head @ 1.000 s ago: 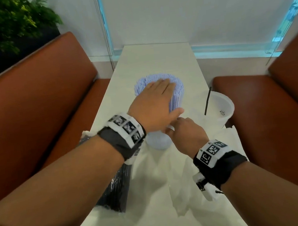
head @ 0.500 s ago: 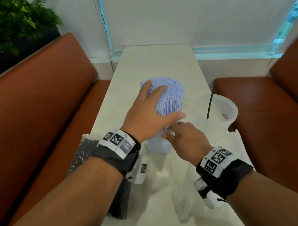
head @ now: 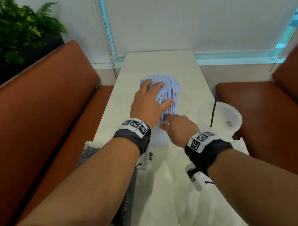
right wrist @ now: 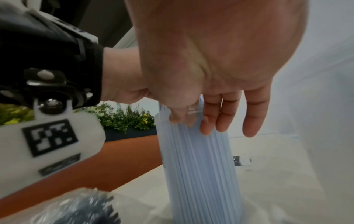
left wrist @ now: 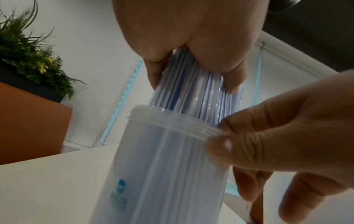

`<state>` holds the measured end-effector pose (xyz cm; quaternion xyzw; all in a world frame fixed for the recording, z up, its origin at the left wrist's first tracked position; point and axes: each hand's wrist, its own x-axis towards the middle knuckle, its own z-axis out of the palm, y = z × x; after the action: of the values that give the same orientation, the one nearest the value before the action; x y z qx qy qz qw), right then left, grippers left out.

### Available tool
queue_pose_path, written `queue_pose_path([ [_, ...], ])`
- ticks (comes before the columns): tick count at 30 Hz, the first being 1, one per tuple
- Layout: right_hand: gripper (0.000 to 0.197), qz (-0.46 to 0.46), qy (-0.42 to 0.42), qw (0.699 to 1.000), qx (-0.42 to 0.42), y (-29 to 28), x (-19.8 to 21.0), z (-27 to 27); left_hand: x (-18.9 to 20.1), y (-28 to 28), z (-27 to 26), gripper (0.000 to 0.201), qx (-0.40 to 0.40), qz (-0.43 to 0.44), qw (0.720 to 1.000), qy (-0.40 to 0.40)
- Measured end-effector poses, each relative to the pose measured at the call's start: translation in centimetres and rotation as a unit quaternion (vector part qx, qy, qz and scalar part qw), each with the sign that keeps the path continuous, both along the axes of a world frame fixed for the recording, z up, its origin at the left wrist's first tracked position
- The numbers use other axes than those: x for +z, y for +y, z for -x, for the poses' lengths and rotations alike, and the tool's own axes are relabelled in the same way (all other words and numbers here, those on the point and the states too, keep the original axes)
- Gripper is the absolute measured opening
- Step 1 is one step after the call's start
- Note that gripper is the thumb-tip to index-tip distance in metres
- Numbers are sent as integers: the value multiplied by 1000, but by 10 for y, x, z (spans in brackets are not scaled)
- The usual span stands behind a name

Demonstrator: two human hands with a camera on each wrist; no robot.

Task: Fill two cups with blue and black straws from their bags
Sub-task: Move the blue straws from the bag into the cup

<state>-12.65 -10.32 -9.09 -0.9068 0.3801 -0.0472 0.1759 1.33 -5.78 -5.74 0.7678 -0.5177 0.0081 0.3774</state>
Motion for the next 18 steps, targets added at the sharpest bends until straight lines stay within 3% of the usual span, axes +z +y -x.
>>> queue_pose_path([
  [3,35,-19,-1,999,26,-3,9,8,13,6,-2,79,-20,-63,998,-5],
  [5,41,-26,-49,998,34,2,17,24,25,19,0,92,-39,-68,997,20],
  [8,34,0,-199,980,-21,13,16,66,38,48,11,91,-27,37,998,32],
  [11,19,29,-202,968,-147,17,-2,123,30,79,41,66,0,139,990,-3],
  [12,20,32,-172,965,-197,19,-11,140,21,86,55,58,-4,122,993,5],
  [14,35,29,-114,945,-306,22,-30,166,-5,95,87,55,-37,-13,997,72],
  [16,61,-25,-81,918,-389,26,-50,182,-40,98,113,69,-73,-181,967,163],
  [18,82,-136,-105,894,-414,28,-67,188,-74,96,127,81,-68,-257,933,244],
])
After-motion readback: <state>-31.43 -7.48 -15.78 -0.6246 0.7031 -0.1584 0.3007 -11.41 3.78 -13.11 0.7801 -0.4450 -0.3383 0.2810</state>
